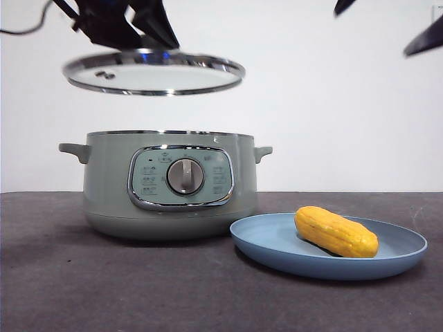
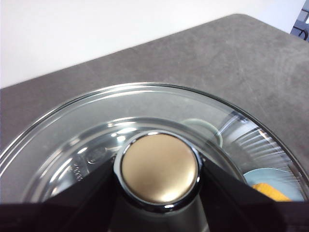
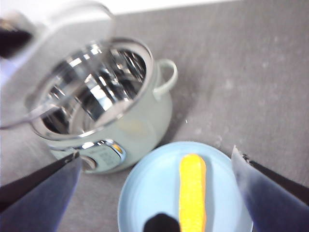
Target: Take the corn out from the steamer,put the corn on the plate,close the lid
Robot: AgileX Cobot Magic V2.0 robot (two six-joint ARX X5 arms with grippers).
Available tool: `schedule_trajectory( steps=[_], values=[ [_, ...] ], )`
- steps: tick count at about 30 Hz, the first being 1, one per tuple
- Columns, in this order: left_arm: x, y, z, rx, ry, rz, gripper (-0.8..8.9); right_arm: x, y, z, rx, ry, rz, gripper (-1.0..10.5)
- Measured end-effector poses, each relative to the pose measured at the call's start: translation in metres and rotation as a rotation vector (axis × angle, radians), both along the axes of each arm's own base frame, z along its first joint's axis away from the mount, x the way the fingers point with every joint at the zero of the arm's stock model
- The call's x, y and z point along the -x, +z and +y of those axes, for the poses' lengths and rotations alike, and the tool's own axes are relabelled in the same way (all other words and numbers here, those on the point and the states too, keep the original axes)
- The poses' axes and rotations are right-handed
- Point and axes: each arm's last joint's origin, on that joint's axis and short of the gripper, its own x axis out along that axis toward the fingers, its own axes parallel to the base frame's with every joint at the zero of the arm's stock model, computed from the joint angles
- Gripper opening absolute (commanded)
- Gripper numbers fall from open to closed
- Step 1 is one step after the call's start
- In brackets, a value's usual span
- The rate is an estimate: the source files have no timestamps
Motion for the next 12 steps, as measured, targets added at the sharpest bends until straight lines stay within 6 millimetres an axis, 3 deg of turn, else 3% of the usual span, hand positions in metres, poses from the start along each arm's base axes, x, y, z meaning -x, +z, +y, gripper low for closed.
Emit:
schedule_trajectory(
  steps=[12],
  values=[
    [-0.03,-0.037,-0.013,-0.025,0.017,0.038,-0.08,0.033,0.013,-0.016,-0.032,0.0,-0.067,6.0]
  ],
)
